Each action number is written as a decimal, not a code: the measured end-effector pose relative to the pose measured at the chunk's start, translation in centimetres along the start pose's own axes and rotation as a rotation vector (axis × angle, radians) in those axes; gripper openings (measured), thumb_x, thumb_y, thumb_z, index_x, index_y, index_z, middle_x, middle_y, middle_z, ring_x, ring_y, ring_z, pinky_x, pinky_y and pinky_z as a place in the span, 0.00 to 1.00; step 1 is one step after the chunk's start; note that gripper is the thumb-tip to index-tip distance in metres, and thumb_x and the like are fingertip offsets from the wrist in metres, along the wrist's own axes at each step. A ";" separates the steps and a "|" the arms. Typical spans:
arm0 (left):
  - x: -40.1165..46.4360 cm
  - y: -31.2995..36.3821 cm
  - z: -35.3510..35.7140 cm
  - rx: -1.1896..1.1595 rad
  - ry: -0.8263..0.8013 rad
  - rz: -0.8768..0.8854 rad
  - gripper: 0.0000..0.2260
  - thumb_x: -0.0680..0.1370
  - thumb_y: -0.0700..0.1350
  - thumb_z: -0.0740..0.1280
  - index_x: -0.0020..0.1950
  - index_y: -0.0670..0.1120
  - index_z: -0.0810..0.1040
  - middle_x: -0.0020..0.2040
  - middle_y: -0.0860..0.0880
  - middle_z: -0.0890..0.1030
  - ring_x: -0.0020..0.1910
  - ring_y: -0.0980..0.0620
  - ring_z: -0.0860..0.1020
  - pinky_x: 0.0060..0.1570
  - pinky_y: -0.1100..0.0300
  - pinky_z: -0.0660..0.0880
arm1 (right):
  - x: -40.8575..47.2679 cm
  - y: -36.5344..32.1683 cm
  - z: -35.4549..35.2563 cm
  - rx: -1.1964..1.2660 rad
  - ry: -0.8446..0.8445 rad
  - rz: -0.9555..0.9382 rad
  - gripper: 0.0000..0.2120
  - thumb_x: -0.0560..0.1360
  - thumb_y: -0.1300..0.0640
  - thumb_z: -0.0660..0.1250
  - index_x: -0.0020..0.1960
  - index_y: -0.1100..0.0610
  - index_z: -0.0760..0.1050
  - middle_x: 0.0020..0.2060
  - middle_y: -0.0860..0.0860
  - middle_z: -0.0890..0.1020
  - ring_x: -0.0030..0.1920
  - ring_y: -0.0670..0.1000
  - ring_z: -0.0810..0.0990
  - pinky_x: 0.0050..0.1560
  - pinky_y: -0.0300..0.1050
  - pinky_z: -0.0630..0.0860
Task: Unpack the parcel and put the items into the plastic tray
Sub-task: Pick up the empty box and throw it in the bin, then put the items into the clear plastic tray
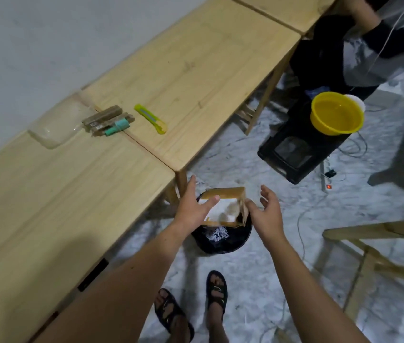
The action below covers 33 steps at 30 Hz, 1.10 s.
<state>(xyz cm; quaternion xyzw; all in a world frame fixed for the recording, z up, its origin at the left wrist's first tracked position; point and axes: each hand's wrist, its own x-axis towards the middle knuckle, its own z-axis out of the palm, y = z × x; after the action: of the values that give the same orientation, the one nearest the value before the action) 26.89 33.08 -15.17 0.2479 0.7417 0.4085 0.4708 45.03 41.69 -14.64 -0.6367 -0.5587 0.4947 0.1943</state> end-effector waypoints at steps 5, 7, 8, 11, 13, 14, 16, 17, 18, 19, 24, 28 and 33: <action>0.7 0.6 -2.2 -0.031 0.023 0.089 0.43 0.79 0.56 0.75 0.86 0.55 0.53 0.85 0.57 0.58 0.84 0.54 0.57 0.81 0.54 0.58 | 0.2 -1.3 1.7 -0.016 -0.049 -0.072 0.27 0.79 0.51 0.71 0.76 0.46 0.68 0.74 0.46 0.71 0.74 0.50 0.70 0.72 0.54 0.72; 0.9 1.2 -3.5 -0.076 0.051 0.128 0.41 0.80 0.53 0.74 0.86 0.55 0.54 0.85 0.56 0.58 0.84 0.55 0.57 0.81 0.53 0.58 | 0.3 -2.5 2.9 -0.026 -0.076 -0.117 0.27 0.79 0.51 0.71 0.76 0.46 0.68 0.74 0.45 0.72 0.74 0.49 0.70 0.70 0.49 0.71; 0.9 1.6 -4.3 -0.101 0.063 0.141 0.40 0.81 0.51 0.74 0.86 0.54 0.54 0.85 0.56 0.58 0.83 0.56 0.57 0.80 0.56 0.58 | 0.2 -3.3 3.5 -0.030 -0.089 -0.144 0.27 0.79 0.51 0.71 0.76 0.46 0.68 0.74 0.45 0.71 0.74 0.49 0.70 0.69 0.48 0.70; 1.0 2.0 -7.3 -0.146 0.147 0.172 0.39 0.80 0.49 0.74 0.86 0.52 0.56 0.85 0.54 0.58 0.82 0.57 0.58 0.75 0.62 0.59 | 0.2 -5.8 6.0 -0.037 -0.131 -0.218 0.26 0.79 0.52 0.71 0.75 0.46 0.68 0.75 0.46 0.71 0.74 0.50 0.71 0.69 0.48 0.71; 1.1 1.8 -9.7 -0.155 0.225 0.181 0.39 0.79 0.49 0.75 0.85 0.51 0.58 0.85 0.52 0.60 0.83 0.55 0.59 0.76 0.61 0.59 | 0.2 -7.4 7.9 -0.055 -0.160 -0.272 0.27 0.79 0.52 0.72 0.75 0.46 0.69 0.75 0.46 0.71 0.74 0.50 0.71 0.69 0.50 0.72; 1.1 1.6 -11.0 -0.164 0.258 0.179 0.40 0.79 0.49 0.76 0.85 0.50 0.58 0.85 0.51 0.60 0.83 0.54 0.59 0.78 0.59 0.59 | 0.1 -8.2 8.8 -0.059 -0.180 -0.300 0.27 0.79 0.51 0.71 0.76 0.46 0.68 0.75 0.46 0.71 0.74 0.50 0.71 0.68 0.49 0.72; 1.1 0.8 -13.7 -0.190 0.320 0.163 0.39 0.79 0.49 0.76 0.85 0.51 0.59 0.85 0.51 0.61 0.83 0.52 0.60 0.78 0.58 0.60 | 0.0 -9.8 10.8 -0.058 -0.232 -0.346 0.27 0.79 0.51 0.71 0.75 0.45 0.68 0.74 0.46 0.70 0.73 0.49 0.71 0.65 0.44 0.70; 1.1 0.3 -15.1 -0.196 0.350 0.161 0.38 0.79 0.49 0.76 0.85 0.51 0.60 0.85 0.52 0.62 0.83 0.52 0.61 0.76 0.59 0.60 | 0.0 -10.5 11.9 -0.054 -0.259 -0.360 0.26 0.79 0.51 0.72 0.74 0.44 0.68 0.74 0.46 0.70 0.73 0.49 0.71 0.64 0.44 0.70; 0.9 -0.1 -16.4 -0.192 0.381 0.160 0.38 0.79 0.49 0.76 0.85 0.51 0.60 0.84 0.52 0.62 0.83 0.52 0.61 0.74 0.61 0.60 | -0.1 -11.4 12.9 -0.050 -0.287 -0.374 0.26 0.79 0.51 0.72 0.74 0.43 0.68 0.74 0.45 0.70 0.73 0.49 0.70 0.64 0.44 0.70; 0.9 -0.5 -17.8 -0.179 0.414 0.158 0.37 0.79 0.49 0.75 0.84 0.51 0.60 0.84 0.52 0.62 0.82 0.52 0.62 0.73 0.62 0.60 | -0.1 -12.1 14.0 -0.050 -0.316 -0.392 0.26 0.78 0.51 0.72 0.73 0.42 0.68 0.73 0.45 0.70 0.73 0.49 0.70 0.65 0.44 0.70; 0.5 -3.5 -24.5 -0.054 0.570 0.117 0.35 0.80 0.52 0.74 0.84 0.52 0.62 0.83 0.54 0.65 0.81 0.51 0.65 0.74 0.60 0.62 | 0.5 -15.8 20.0 -0.105 -0.447 -0.510 0.28 0.78 0.51 0.72 0.75 0.42 0.67 0.74 0.43 0.70 0.73 0.47 0.70 0.66 0.43 0.70; 0.4 -6.5 -29.0 0.131 0.660 0.104 0.33 0.81 0.54 0.72 0.83 0.52 0.63 0.83 0.50 0.66 0.82 0.51 0.64 0.81 0.50 0.62 | 1.9 -18.8 24.9 -0.174 -0.502 -0.616 0.30 0.76 0.52 0.74 0.75 0.46 0.68 0.74 0.47 0.71 0.72 0.48 0.70 0.68 0.42 0.68; 0.8 -9.9 -33.1 0.486 0.745 0.106 0.31 0.83 0.48 0.70 0.82 0.37 0.64 0.82 0.38 0.64 0.85 0.39 0.54 0.81 0.41 0.59 | 5.0 -21.5 29.7 -0.330 -0.494 -0.940 0.31 0.72 0.59 0.74 0.73 0.60 0.71 0.71 0.58 0.74 0.72 0.56 0.71 0.74 0.47 0.66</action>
<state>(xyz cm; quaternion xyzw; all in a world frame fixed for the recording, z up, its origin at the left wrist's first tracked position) -3.13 15.97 -16.52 0.2250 0.9213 0.3075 0.0780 8.11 43.60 -12.47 -0.2059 -0.8817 0.3953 0.1552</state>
